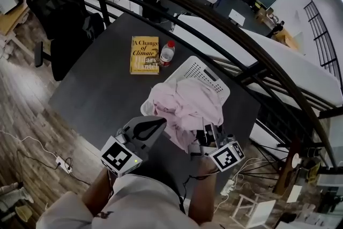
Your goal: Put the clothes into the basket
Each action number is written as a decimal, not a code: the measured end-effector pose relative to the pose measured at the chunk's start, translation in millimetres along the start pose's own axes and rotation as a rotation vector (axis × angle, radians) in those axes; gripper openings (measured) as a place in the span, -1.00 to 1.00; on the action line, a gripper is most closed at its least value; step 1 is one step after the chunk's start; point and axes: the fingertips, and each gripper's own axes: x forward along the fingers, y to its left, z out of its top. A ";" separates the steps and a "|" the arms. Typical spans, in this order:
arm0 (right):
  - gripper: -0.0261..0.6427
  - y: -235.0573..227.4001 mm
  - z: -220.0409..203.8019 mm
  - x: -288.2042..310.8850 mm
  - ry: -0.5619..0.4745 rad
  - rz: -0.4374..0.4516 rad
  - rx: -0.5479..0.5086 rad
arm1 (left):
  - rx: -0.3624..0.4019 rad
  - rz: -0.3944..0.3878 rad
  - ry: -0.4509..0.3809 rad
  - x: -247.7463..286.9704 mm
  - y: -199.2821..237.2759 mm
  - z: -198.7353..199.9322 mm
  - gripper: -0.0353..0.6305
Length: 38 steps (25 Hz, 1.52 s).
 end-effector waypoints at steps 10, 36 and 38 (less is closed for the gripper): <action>-0.78 -41.7 -30.1 16.6 0.077 -0.059 0.046 | -0.022 0.015 0.022 10.9 14.3 -11.9 -0.88; -0.78 -111.5 -141.1 60.9 0.516 -0.266 -0.014 | -0.080 0.047 0.085 27.4 50.5 -50.6 -0.88; -0.78 -116.5 -152.2 61.3 0.577 -0.286 -0.034 | -0.072 0.048 0.100 30.1 51.9 -55.7 -0.88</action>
